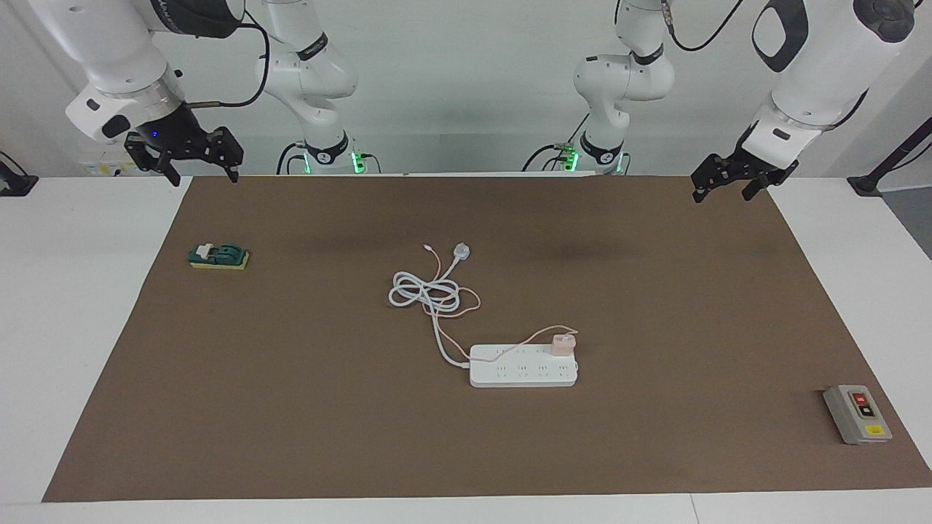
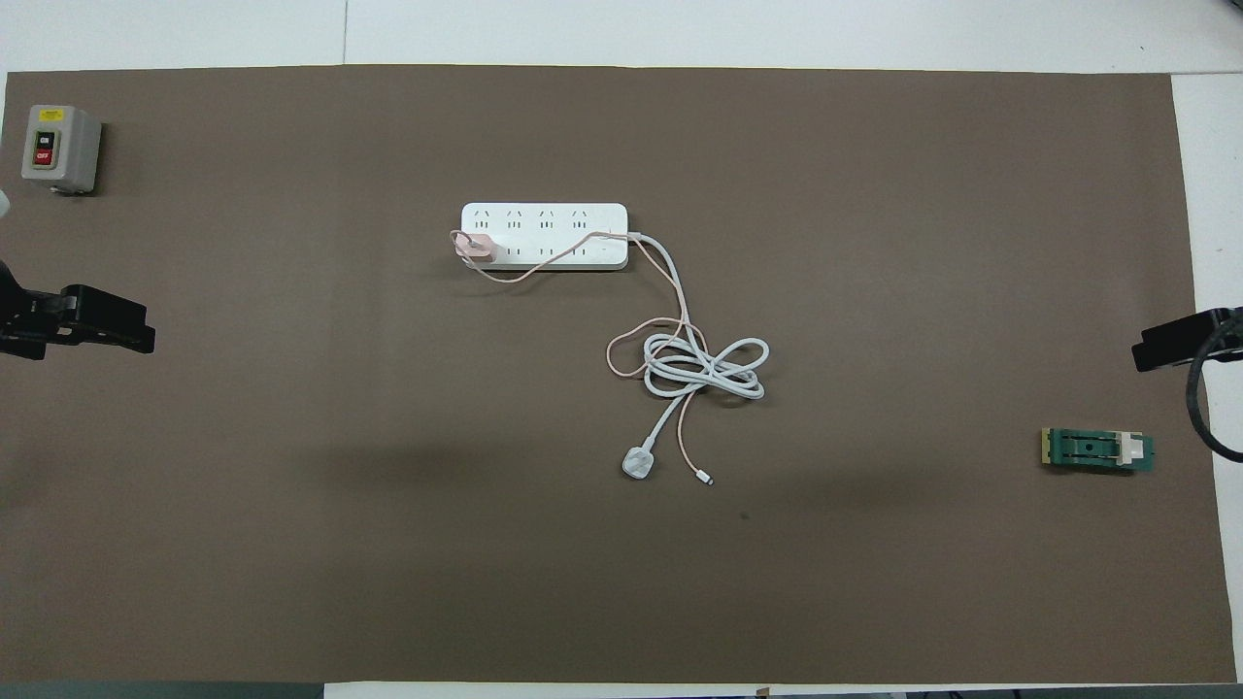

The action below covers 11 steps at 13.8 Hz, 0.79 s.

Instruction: Unplug charger and place it aside

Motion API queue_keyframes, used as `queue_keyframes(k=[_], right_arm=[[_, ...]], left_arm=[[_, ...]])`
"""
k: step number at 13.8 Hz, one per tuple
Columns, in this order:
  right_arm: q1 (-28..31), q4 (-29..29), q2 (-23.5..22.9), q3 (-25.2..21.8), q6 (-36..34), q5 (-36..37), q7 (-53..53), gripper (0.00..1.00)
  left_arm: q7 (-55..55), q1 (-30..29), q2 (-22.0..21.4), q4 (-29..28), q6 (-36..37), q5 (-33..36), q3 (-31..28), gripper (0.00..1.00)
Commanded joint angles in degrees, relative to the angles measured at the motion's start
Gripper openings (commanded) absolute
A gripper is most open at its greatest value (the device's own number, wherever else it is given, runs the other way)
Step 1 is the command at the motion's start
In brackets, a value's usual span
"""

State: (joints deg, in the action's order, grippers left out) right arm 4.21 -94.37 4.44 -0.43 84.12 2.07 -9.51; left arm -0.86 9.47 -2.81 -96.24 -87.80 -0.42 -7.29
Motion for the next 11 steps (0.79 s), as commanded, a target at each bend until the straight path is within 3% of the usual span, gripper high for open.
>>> queue_keyframes(k=[1, 7, 11], right_arm=[[0.97, -0.20, 0.39, 0.78, 0.17, 0.65, 1.08, 1.00], [0.97, -0.20, 0.39, 0.78, 0.61, 0.92, 0.29, 1.00], [0.10, -0.99, 0.57, 0.87, 3.07, 0.92, 5.18, 1.00]], left_arm=[[0.16, 0.20, -1.15, -0.96, -0.36, 0.60, -0.26, 1.00], [0.16, 0.20, -1.15, -0.96, -0.36, 0.60, -0.26, 1.00], [0.16, 0.29, -1.15, -0.96, -0.36, 0.60, -0.26, 1.00]])
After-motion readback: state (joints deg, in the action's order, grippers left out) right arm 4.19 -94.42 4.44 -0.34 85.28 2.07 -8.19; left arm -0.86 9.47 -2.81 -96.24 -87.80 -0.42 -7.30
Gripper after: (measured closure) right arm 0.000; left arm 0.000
